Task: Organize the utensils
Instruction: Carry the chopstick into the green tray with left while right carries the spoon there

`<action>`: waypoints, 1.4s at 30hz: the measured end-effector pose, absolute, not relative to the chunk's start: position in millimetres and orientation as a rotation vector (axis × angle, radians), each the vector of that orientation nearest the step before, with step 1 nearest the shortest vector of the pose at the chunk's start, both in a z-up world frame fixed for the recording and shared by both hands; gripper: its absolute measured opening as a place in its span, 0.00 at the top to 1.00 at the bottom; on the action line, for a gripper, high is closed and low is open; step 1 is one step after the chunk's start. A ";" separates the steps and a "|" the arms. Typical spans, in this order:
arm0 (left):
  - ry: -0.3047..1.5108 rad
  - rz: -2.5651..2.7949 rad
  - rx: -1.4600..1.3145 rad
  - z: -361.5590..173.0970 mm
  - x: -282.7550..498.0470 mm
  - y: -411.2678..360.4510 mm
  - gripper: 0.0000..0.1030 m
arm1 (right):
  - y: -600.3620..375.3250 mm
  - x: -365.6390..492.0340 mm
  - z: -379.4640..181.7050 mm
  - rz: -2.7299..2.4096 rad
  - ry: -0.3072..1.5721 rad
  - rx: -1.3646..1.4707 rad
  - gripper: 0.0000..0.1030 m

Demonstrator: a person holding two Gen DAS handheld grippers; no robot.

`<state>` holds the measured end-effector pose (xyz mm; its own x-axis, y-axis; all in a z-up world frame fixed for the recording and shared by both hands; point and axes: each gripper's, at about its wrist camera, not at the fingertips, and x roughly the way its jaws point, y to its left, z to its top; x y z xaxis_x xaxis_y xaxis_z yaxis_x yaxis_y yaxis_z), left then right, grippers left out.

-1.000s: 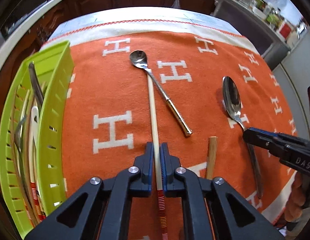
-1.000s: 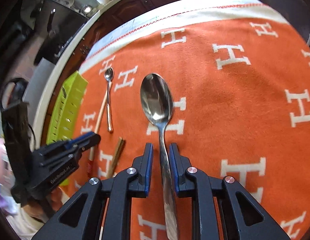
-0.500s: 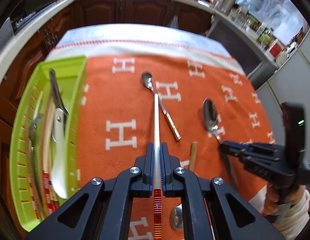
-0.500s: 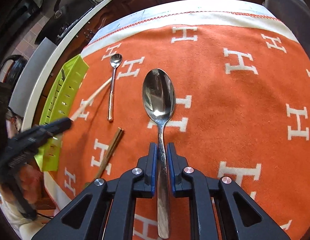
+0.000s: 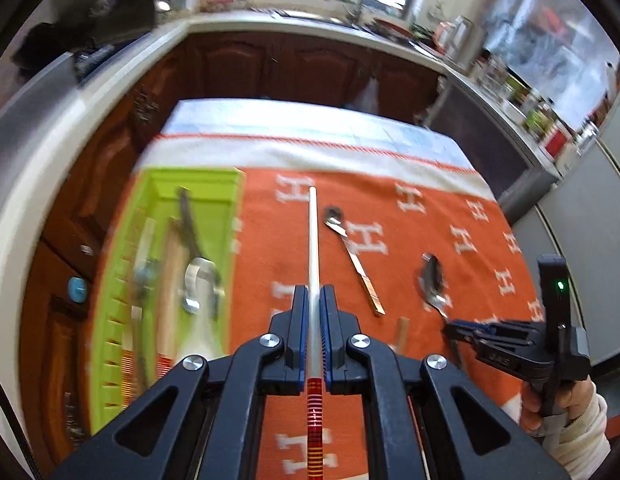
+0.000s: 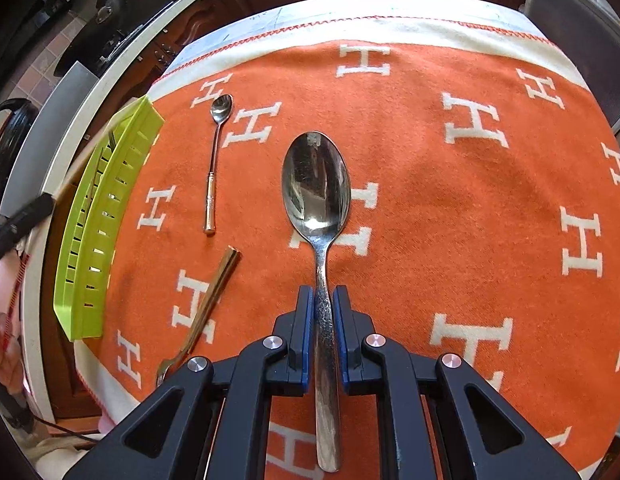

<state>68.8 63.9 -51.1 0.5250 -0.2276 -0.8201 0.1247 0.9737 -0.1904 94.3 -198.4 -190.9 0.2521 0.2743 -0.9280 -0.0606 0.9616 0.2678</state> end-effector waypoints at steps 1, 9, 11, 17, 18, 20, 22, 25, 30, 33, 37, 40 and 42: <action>0.989 -0.190 -0.112 -48.3 69.5 70.8 0.97 | -199.3 93.9 -190.7 0.229 1.300 0.192 0.90; 1.035 0.001 -0.088 -71.4 80.8 121.9 0.97 | -173.2 85.1 -185.3 0.150 1.240 0.010 0.92; 1.045 0.020 -0.076 -78.6 81.1 127.3 0.97 | -166.3 80.0 -183.2 0.133 1.215 -0.022 0.92; 1.076 0.033 -0.067 -92.6 83.3 128.6 0.96 | -166.5 72.5 -168.1 0.145 1.180 0.051 0.92; 1.080 0.033 -0.069 -93.4 83.7 128.7 0.96 | -167.2 72.0 -164.0 0.148 1.175 0.066 0.92; 1.090 0.030 -0.072 -95.0 84.8 129.8 0.96 | -169.0 71.1 -153.8 0.162 1.163 0.094 0.92; 1.101 0.024 -0.073 -97.0 85.7 129.5 0.96 | -168.0 71.3 -142.9 0.181 1.150 0.122 0.92; 1.112 0.020 -0.091 -97.9 85.8 131.7 0.91 | -163.8 71.3 -123.3 0.227 1.132 0.170 0.92; 1.093 0.014 -0.105 -88.8 84.1 134.7 0.88 | -140.4 79.6 -92.8 0.334 1.102 0.244 1.00; 1.062 0.014 -0.096 -78.9 81.6 135.8 0.85 | -112.6 87.5 -73.7 0.377 1.075 0.235 1.00; 1.052 0.027 -0.107 -73.2 81.6 142.4 0.84 | -70.7 99.8 -63.9 0.400 1.055 0.173 1.00; 1.043 0.029 -0.132 -68.6 81.2 149.6 0.84 | -59.7 113.9 -69.6 0.385 1.070 0.179 1.00; 1.035 0.032 -0.142 -66.0 81.1 153.6 0.84 | -61.2 123.1 -78.2 0.383 1.112 0.196 1.00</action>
